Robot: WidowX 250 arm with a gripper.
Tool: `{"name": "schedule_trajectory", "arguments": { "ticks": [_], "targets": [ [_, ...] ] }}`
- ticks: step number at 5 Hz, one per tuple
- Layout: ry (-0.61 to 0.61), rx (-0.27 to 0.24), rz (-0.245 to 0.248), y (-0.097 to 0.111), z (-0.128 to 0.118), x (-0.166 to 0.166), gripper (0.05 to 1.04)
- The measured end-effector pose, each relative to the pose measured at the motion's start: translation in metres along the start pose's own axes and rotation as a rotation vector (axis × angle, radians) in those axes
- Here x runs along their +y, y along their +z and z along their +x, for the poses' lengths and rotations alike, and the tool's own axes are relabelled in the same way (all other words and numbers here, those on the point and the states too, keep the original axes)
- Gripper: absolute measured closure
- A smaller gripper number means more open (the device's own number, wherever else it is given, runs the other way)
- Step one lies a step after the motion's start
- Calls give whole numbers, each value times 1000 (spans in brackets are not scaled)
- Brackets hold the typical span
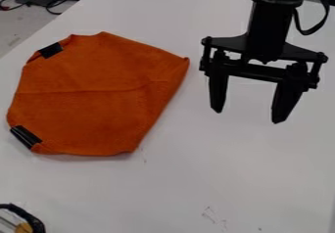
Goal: Fold cloth from right to left.
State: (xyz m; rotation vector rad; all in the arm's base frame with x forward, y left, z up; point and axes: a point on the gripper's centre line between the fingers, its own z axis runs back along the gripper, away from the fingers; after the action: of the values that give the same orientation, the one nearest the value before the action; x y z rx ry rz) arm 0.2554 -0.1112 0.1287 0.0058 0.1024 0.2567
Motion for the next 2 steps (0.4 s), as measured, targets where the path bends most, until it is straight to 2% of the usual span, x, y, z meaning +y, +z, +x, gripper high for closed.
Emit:
{"name": "schedule_trajectory", "arguments": {
  "ticks": [1, 2],
  "targets": [
    [2, 29, 22, -10, 0, 1, 85],
    [31, 35, 37, -19, 3, 18, 85]
  ]
}}
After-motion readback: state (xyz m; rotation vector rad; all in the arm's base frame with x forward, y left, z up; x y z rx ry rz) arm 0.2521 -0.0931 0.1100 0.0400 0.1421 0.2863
